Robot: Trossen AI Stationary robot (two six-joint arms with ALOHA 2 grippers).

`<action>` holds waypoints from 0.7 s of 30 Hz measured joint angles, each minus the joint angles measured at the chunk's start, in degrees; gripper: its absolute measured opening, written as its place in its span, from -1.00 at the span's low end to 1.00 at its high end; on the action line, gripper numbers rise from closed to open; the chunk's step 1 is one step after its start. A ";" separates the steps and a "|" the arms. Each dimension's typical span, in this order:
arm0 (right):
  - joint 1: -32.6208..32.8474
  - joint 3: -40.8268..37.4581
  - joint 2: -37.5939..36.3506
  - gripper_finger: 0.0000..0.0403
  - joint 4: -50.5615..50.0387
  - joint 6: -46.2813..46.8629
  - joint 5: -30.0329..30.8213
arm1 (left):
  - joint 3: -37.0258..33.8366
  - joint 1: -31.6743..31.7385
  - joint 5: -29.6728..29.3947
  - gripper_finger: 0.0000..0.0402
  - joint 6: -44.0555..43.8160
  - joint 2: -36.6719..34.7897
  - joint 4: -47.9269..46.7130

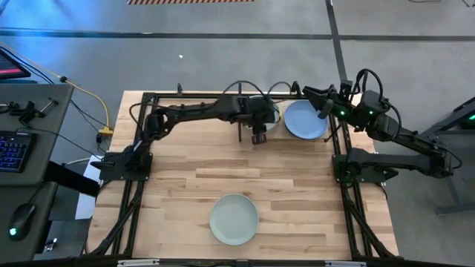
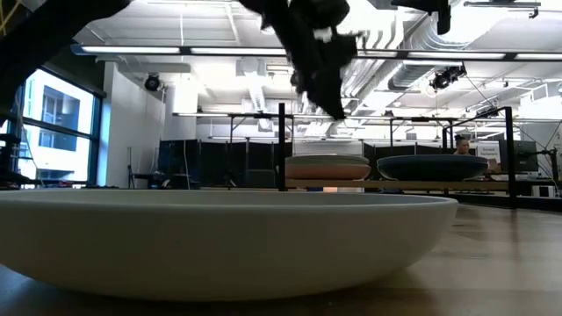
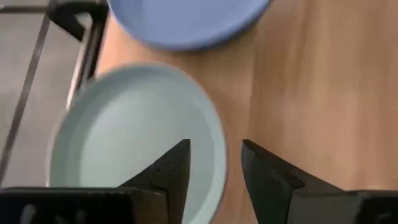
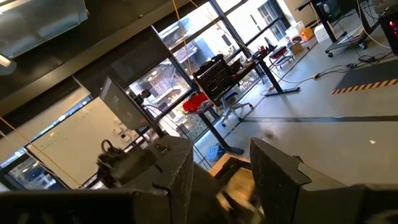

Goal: Place and stack plates onto a shelf
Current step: Stack the gray plate on top of the blue plate on the shelf

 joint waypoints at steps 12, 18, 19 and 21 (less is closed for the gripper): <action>0.00 0.00 -0.08 -0.30 -0.89 -0.61 -0.15 | 1.82 -0.91 14.38 -0.29 -8.95 -18.26 2.74; 0.00 0.00 -0.04 -0.30 -2.35 -0.61 -0.19 | -10.28 -3.98 14.84 -0.29 -12.06 -30.26 15.05; 0.00 0.00 -0.04 -0.30 -2.44 -0.63 -0.24 | -13.38 -4.52 14.84 -0.29 -12.76 -32.47 17.33; 0.00 0.00 -0.04 -0.30 -2.39 -0.63 -0.61 | -20.31 -5.45 14.84 -0.29 -14.41 -37.33 22.67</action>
